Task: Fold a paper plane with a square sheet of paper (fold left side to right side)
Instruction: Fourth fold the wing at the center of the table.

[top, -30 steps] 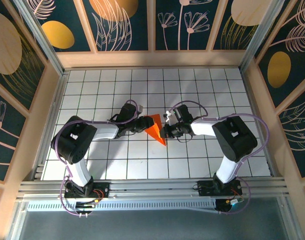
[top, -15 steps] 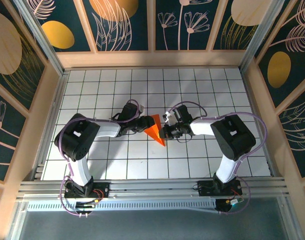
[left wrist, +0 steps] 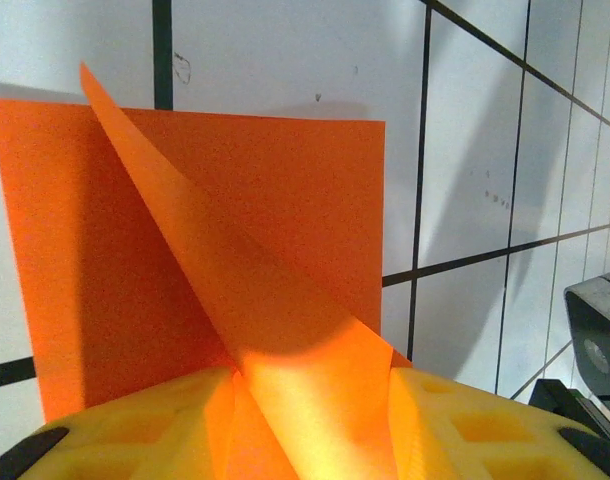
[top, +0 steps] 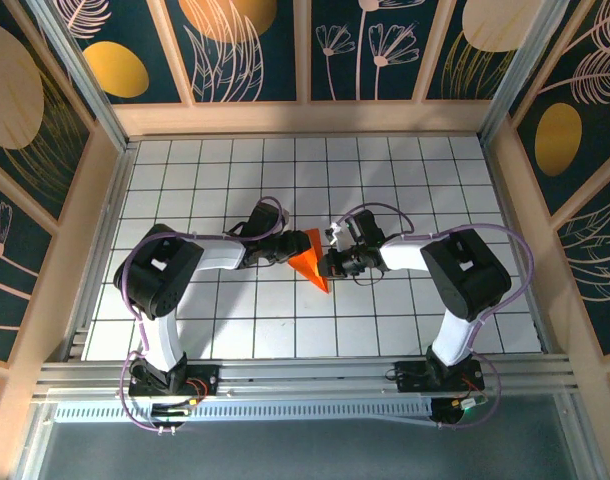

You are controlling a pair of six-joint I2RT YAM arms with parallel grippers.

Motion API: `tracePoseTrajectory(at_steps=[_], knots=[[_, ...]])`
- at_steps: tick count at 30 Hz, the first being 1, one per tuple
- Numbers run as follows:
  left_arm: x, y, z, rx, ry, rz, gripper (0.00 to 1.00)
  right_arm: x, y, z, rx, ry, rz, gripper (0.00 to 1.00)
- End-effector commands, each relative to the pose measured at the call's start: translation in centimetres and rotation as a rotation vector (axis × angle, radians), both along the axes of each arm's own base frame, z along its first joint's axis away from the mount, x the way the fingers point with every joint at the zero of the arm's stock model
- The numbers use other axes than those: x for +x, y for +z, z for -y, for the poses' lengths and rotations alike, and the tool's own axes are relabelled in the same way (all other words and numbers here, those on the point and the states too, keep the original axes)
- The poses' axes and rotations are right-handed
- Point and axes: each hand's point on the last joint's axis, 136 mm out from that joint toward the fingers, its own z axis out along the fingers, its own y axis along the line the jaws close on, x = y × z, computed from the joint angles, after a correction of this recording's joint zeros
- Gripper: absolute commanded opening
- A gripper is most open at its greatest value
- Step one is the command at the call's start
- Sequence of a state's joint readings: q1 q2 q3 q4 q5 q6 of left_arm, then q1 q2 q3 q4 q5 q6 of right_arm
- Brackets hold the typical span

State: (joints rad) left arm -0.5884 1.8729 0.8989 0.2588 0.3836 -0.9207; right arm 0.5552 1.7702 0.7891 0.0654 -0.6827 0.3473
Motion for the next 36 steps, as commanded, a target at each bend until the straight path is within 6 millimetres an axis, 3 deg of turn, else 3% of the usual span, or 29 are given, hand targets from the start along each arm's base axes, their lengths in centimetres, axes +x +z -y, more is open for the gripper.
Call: tracePoseTrajectory(at_steps=[1, 7, 18, 27, 36], knots=[[-0.2, -1.8, -0.6, 0.06, 0.001, -0.031, 0.45, -0.2, -0.2, -0.1, 0.012, 0.006, -0.017, 0.07], [-0.3, -2.2, -0.8, 0.078, 0.006, -0.036, 0.45, 0.0, 1.4, -0.5, 0.051, 0.013, 0.011, 0.16], [-0.2, -1.9, -0.9, 0.077, 0.007, -0.025, 0.45, 2.6, 4.8, 1.8, 0.171, -0.047, 0.042, 0.35], [-0.3, -1.9, -0.9, 0.076, 0.009, -0.026, 0.45, 4.0, 4.0, 0.7, 0.201, -0.03, 0.017, 0.35], [-0.1, -1.6, -0.8, 0.07, 0.01, -0.019, 0.45, 4.2, 3.0, -0.3, 0.212, -0.013, -0.01, 0.35]])
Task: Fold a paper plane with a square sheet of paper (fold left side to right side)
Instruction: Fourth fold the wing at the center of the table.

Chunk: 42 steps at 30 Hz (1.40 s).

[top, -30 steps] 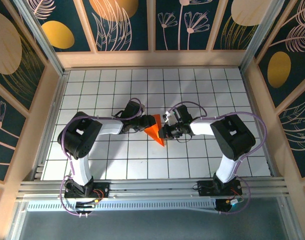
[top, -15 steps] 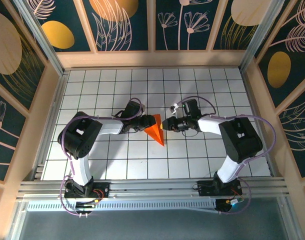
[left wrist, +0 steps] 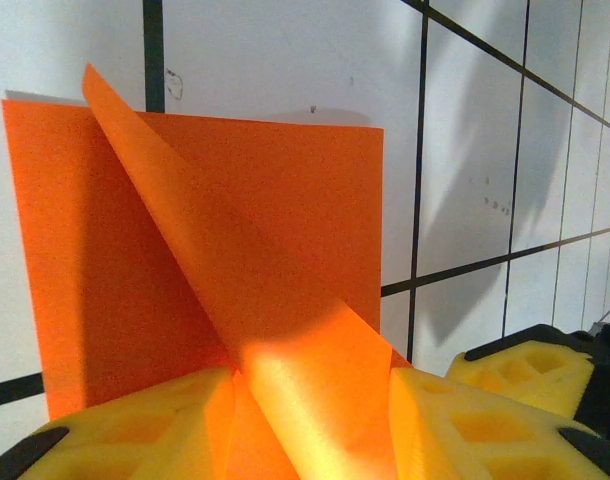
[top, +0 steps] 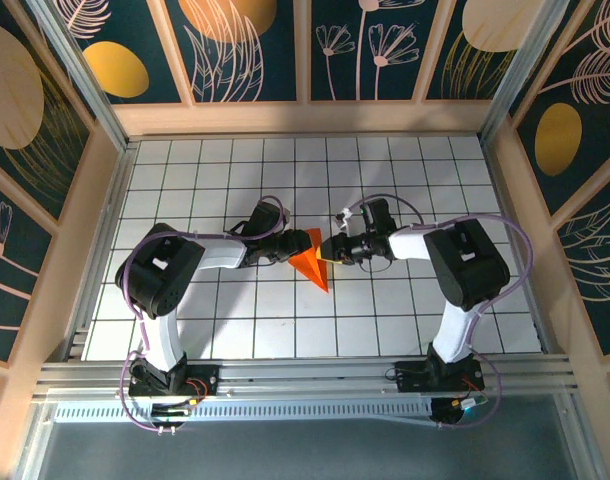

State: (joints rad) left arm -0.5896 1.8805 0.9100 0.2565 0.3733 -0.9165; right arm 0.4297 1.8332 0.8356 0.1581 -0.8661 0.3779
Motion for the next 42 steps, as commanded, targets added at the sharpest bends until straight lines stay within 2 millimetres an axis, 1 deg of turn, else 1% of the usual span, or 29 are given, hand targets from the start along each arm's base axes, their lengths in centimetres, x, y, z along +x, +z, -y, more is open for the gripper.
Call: tracePoseTrajectory(at_steps=[1, 6, 13, 24, 27, 30, 34, 42], knots=[[-0.5, -1.6, -1.0, 0.065, 0.007, -0.029, 0.45, 0.6, 0.9, -1.3, 0.044, 0.025, 0.021, 0.36], [-0.5, -1.6, -0.9, 0.063, 0.006, -0.029, 0.45, 0.7, 0.8, -1.7, 0.051, 0.028, 0.017, 0.35], [-0.5, -1.6, -0.9, 0.064, 0.005, -0.029, 0.45, 0.8, 0.6, -1.8, 0.048, 0.031, 0.014, 0.27], [-0.5, -1.5, -0.8, 0.061, 0.002, -0.026, 0.45, 0.7, 0.3, -2.0, 0.043, 0.035, 0.004, 0.22], [-0.6, -1.6, -0.9, 0.062, 0.002, -0.028, 0.45, 0.8, 0.0, -1.9, 0.03, 0.031, 0.002, 0.19], [-0.6, -1.5, -0.9, 0.061, 0.001, -0.028, 0.45, 0.9, -0.1, -1.7, 0.016, 0.023, 0.006, 0.12], [-0.6, -1.5, -0.9, 0.063, 0.003, -0.028, 0.45, 0.8, -0.2, -1.4, 0.0, 0.013, 0.008, 0.07], [-0.6, -1.5, -0.9, 0.063, 0.001, -0.027, 0.45, 1.0, -1.4, -0.4, -0.07, -0.019, 0.005, 0.04]])
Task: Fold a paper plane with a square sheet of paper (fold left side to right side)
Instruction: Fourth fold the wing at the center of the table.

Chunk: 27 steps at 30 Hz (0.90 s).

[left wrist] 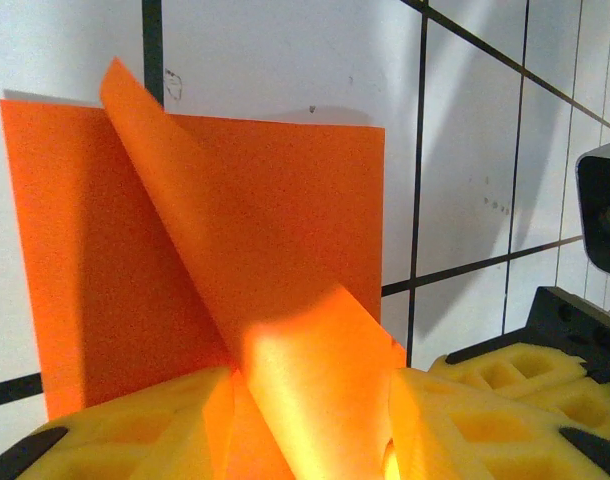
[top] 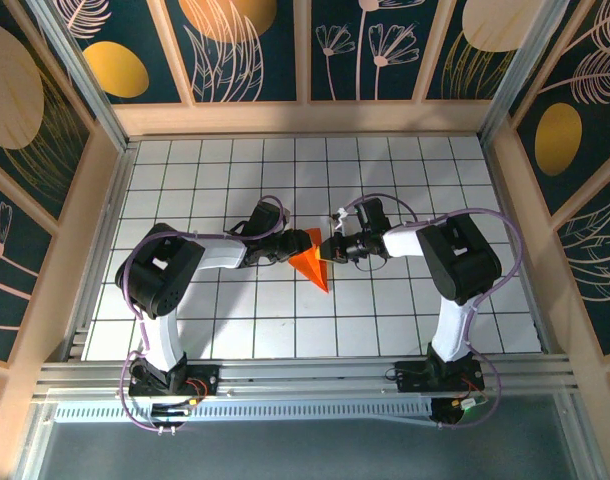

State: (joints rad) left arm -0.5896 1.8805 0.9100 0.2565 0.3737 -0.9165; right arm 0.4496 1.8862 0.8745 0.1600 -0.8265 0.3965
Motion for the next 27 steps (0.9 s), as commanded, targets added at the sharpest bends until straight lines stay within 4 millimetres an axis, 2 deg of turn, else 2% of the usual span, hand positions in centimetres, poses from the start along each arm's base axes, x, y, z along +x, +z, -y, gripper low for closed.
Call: tracePoseTrajectory(at_steps=[1, 10, 19, 27], knots=[[-0.6, -1.5, -1.0, 0.064, 0.003, -0.027, 0.45, 0.3, -0.3, 0.5, -0.044, -0.006, 0.017, 0.03], [-0.6, -1.5, -0.9, 0.063, 0.001, -0.027, 0.46, 0.6, -0.9, 0.9, -0.087, -0.023, 0.022, 0.02], [-0.7, -1.6, -1.0, 0.065, 0.0, -0.029, 0.46, 0.9, -0.7, 1.1, -0.095, -0.032, 0.041, 0.02], [-0.6, -1.5, -0.9, 0.06, 0.001, -0.025, 0.46, 0.7, -1.7, 1.5, -0.136, -0.038, 0.03, 0.0]])
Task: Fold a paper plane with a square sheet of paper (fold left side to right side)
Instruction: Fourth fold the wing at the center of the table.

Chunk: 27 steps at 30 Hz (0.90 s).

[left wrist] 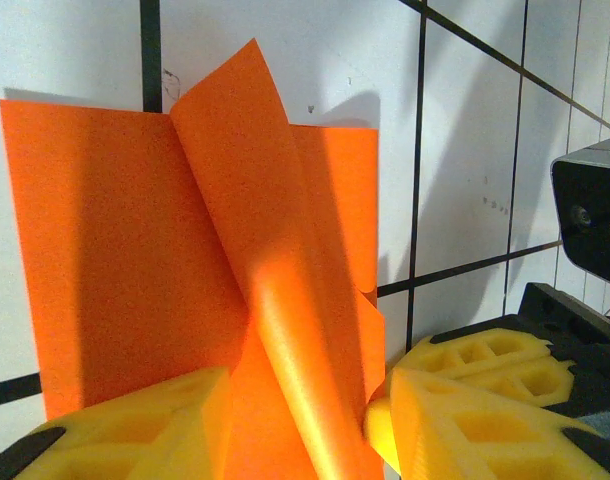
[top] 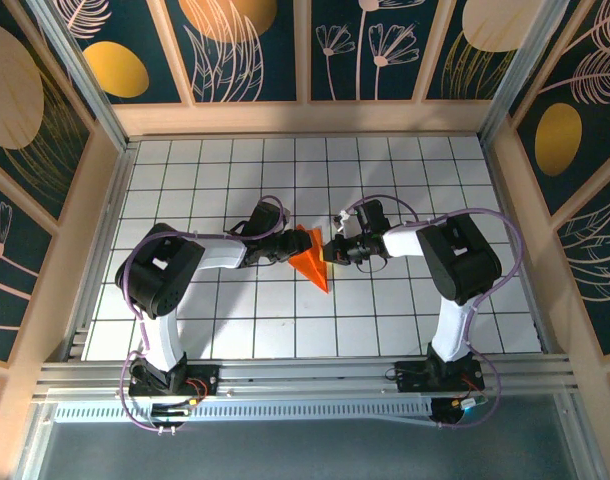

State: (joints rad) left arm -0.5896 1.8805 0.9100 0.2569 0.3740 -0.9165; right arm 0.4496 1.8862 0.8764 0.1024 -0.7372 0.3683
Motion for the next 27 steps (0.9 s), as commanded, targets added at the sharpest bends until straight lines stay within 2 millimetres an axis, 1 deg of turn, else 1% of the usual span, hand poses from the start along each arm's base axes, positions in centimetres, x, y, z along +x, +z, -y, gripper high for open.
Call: tracePoseTrajectory(at_steps=[1, 4, 8, 13, 17, 20, 25, 27], knots=[[-0.6, -1.5, -0.9, 0.059, 0.002, -0.027, 0.46, 0.4, -0.4, 0.5, -0.053, -0.005, 0.025, 0.0], [-0.6, -1.2, -0.8, 0.051, 0.001, -0.022, 0.47, 0.3, -1.1, 0.9, -0.082, -0.011, 0.016, 0.0], [-0.3, -0.1, -0.5, 0.022, 0.005, -0.002, 0.5, 0.0, -2.1, 1.3, -0.111, -0.019, 0.002, 0.0], [0.4, 1.9, -0.2, -0.005, 0.017, 0.042, 0.51, -0.3, -2.9, 1.6, -0.135, -0.026, -0.012, 0.0], [0.9, 3.5, -0.7, 0.009, 0.042, 0.086, 0.52, -0.3, -3.0, 1.7, -0.14, -0.027, -0.01, 0.0], [0.7, 3.8, -0.8, 0.005, 0.037, 0.089, 0.52, -0.4, -2.9, 1.5, -0.132, -0.023, -0.01, 0.0], [0.4, 3.6, -0.5, -0.013, 0.025, 0.078, 0.52, -0.4, -2.8, 0.9, -0.109, -0.019, -0.012, 0.0], [0.3, 3.7, -0.3, -0.026, 0.023, 0.078, 0.48, -0.5, -3.0, 0.9, -0.113, -0.019, -0.016, 0.0]])
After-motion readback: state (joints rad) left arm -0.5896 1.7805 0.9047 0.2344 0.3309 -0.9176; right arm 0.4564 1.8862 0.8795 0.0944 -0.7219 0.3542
